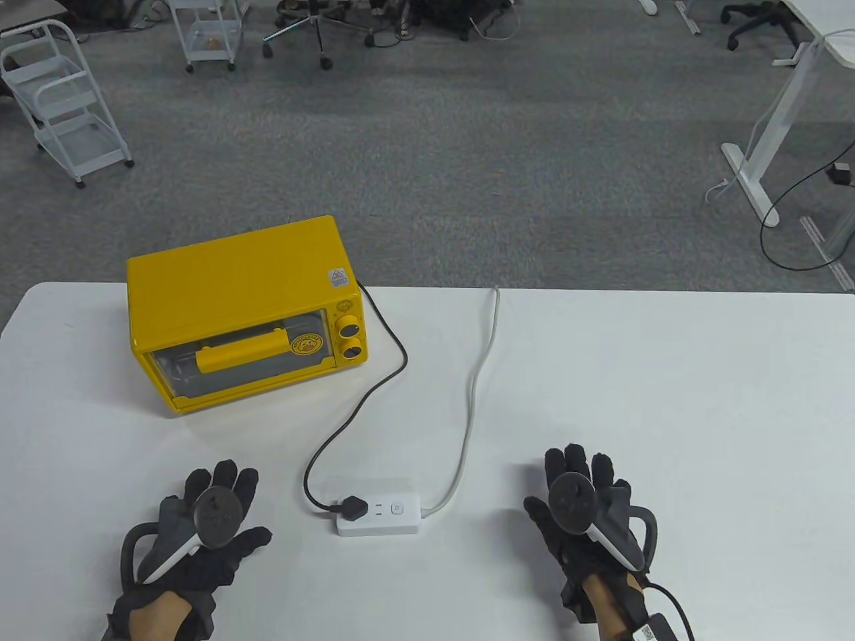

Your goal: Plug the oven into the power strip

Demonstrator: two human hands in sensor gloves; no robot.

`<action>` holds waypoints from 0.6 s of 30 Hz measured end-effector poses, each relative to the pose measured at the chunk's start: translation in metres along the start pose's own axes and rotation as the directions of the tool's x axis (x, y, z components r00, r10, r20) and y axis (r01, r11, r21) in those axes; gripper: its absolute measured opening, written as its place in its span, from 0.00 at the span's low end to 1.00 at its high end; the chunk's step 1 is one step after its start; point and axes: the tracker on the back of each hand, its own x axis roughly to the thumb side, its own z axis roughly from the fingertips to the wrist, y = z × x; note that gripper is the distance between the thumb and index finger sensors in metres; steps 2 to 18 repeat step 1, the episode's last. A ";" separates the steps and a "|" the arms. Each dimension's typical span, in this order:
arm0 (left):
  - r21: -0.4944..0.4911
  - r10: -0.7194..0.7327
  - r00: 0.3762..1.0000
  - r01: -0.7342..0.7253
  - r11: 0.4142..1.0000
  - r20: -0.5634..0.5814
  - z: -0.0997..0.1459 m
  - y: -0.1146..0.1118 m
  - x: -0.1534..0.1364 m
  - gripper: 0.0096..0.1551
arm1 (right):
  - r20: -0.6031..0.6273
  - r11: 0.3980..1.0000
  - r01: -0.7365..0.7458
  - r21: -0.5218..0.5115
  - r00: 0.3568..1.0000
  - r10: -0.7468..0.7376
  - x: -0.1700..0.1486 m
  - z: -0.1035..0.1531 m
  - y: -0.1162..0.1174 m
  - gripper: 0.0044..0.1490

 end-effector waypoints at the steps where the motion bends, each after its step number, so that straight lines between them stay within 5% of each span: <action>1: -0.001 -0.001 1.000 0.001 1.000 0.001 0.000 0.000 0.000 0.56 | 0.000 1.000 0.001 0.001 1.000 -0.001 0.000 0.000 0.000 0.52; 18: -0.001 -0.001 1.000 0.001 1.000 0.001 0.000 0.000 0.000 0.56 | 0.000 1.000 0.001 0.001 1.000 -0.001 0.000 0.000 0.000 0.52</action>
